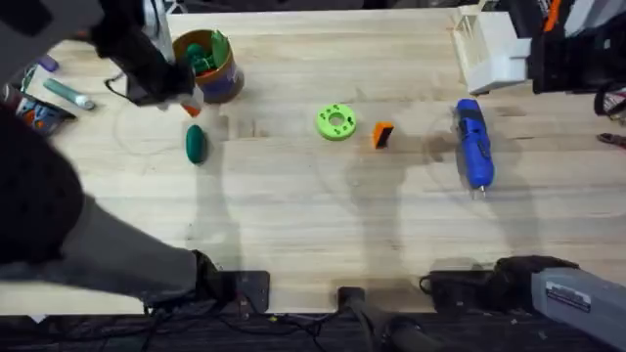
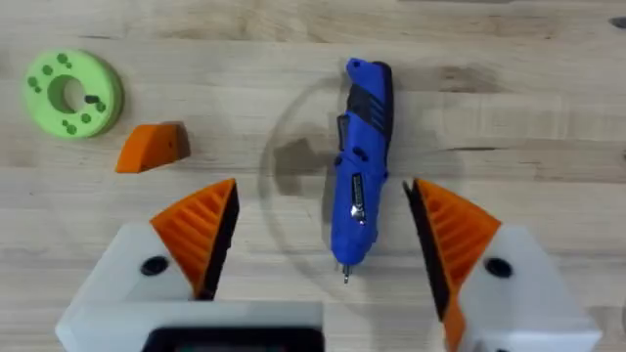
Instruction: Pick up the gripper from the table and insert it into the empty holder that is missing its gripper. Then pick up a screw, insert it into the mounting hole, and use the screwdriver to tighten it. Finally, clean up the table by picking up the vegetable and placing it into the bucket.
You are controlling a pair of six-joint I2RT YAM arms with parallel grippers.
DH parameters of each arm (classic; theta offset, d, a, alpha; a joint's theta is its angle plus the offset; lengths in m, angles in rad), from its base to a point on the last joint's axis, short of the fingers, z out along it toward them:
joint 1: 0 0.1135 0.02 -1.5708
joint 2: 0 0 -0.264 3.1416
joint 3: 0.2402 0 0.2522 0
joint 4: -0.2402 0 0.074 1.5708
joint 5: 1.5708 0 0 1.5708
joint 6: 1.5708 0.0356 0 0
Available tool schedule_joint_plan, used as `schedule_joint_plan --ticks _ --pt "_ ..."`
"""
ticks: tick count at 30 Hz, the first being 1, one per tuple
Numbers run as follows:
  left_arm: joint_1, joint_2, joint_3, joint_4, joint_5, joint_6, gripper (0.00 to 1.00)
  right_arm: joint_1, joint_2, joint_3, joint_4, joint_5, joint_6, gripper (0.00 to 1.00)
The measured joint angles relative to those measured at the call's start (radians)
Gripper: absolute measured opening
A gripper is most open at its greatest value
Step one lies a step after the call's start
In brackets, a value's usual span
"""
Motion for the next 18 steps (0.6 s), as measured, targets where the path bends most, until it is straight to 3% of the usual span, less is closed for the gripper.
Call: schedule_joint_plan --ticks 7,17,18 --pt "-0.023 -0.199 0.018 -0.052 0.019 0.005 0.012 0.0 0.0 0.0 0.0 0.0 0.0 0.994" --pt "-0.023 -0.363 0.018 -0.082 0.029 0.006 0.012 0.0 0.0 0.0 0.0 0.0 0.0 0.993" --pt "-0.023 -0.373 0.018 -0.085 0.029 0.012 0.103 0.0 0.0 0.0 0.0 0.0 0.0 0.993"
